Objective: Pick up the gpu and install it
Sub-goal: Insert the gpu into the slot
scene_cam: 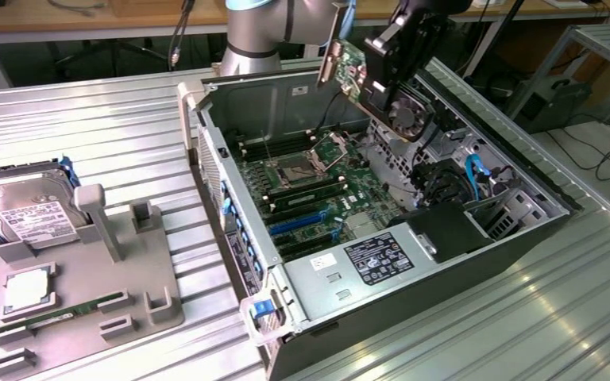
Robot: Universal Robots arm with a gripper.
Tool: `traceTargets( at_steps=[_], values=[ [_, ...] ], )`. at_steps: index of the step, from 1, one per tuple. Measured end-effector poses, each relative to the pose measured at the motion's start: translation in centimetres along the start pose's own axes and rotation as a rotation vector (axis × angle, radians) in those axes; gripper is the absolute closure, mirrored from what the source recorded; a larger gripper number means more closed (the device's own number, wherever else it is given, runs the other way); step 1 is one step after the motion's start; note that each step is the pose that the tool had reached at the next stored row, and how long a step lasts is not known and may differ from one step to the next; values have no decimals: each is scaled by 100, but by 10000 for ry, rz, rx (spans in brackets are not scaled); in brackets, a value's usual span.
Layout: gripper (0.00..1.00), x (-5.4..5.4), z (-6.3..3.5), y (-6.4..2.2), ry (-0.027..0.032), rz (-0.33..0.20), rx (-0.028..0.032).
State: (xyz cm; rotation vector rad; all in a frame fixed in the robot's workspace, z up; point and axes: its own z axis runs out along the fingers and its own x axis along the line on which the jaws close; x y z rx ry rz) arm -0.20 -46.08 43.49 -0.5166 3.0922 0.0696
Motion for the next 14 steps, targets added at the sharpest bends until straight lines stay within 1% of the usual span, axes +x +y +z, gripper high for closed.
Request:
traceTargets(
  at_steps=[11,14],
  values=[
    [73,1,0,-2,37,-869,-11],
    [73,1,-1,-2,51,-1177,-14]
  ],
)
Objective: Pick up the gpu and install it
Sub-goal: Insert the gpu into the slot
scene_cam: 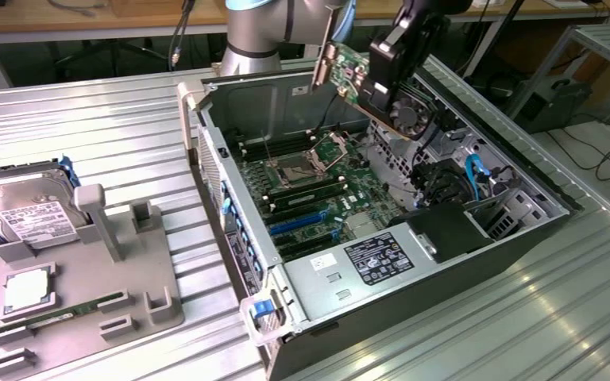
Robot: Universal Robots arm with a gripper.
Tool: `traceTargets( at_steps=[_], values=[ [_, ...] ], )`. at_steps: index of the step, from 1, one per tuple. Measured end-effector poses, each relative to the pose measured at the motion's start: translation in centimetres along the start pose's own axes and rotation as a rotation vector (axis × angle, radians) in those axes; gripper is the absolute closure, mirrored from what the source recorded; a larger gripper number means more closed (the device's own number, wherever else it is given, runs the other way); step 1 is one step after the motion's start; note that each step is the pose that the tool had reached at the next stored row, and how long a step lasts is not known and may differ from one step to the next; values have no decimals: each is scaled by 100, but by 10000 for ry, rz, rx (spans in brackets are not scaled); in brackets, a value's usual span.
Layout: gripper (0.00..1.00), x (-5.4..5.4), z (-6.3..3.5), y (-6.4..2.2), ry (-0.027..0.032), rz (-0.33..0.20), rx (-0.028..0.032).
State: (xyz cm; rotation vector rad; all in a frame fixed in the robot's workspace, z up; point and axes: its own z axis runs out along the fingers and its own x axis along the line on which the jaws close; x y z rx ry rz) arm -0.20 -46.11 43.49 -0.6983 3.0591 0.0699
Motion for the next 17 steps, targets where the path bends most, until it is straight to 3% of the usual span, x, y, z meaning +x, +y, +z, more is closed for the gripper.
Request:
traceTargets(
  at_steps=[17],
  values=[
    [73,1,0,0,65,-1518,-19]
  ],
)
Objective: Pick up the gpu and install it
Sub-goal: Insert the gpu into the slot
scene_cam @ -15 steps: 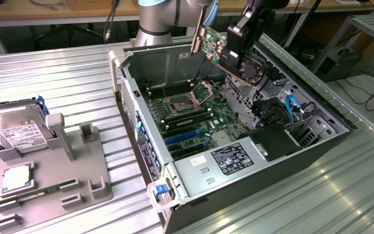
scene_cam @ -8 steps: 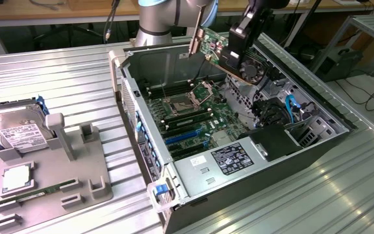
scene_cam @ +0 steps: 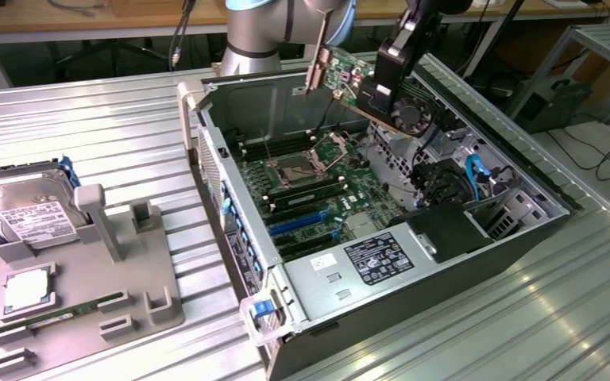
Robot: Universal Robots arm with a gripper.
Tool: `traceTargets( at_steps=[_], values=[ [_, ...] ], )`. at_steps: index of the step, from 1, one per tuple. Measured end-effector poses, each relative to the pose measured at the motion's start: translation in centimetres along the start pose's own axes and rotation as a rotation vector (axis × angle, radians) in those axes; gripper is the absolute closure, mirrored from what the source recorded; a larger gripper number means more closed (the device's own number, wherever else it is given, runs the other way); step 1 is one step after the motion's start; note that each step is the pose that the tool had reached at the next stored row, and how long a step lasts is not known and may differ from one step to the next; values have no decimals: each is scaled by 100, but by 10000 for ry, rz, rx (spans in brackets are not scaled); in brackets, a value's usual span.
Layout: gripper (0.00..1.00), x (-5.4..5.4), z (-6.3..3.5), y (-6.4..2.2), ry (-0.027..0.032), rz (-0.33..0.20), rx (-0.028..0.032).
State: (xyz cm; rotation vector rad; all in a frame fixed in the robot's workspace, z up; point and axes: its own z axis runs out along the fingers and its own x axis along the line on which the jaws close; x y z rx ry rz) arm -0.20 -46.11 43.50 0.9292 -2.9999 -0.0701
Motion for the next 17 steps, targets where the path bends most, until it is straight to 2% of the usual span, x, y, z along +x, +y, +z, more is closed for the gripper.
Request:
traceTargets(
  at_steps=[14,17],
  values=[
    [73,0,0,0,60,-1419,-19],
    [73,0,1,0,80,-1882,-25]
  ],
)
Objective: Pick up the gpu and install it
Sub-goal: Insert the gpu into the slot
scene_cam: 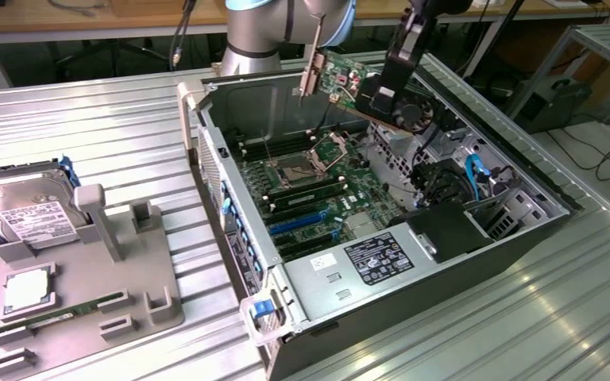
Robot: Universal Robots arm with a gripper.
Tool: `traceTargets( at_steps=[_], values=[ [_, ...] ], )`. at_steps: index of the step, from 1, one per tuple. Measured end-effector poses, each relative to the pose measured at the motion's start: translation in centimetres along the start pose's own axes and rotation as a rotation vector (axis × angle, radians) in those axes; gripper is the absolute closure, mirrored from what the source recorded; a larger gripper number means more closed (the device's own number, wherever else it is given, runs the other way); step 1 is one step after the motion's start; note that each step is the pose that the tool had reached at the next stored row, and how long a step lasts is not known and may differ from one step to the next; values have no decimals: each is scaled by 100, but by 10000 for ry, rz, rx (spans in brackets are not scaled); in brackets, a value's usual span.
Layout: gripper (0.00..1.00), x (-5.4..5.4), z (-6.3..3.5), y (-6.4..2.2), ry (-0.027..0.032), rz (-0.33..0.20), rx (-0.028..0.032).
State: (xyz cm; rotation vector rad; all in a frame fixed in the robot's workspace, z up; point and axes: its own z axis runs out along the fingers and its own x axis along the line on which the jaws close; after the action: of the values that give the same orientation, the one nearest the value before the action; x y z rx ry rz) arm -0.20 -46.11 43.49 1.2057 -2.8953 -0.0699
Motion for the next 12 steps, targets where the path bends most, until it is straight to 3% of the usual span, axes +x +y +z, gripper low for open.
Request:
traceTargets(
  at_steps=[12],
  values=[
    [73,0,0,0,75,-1748,-22]
  ],
)
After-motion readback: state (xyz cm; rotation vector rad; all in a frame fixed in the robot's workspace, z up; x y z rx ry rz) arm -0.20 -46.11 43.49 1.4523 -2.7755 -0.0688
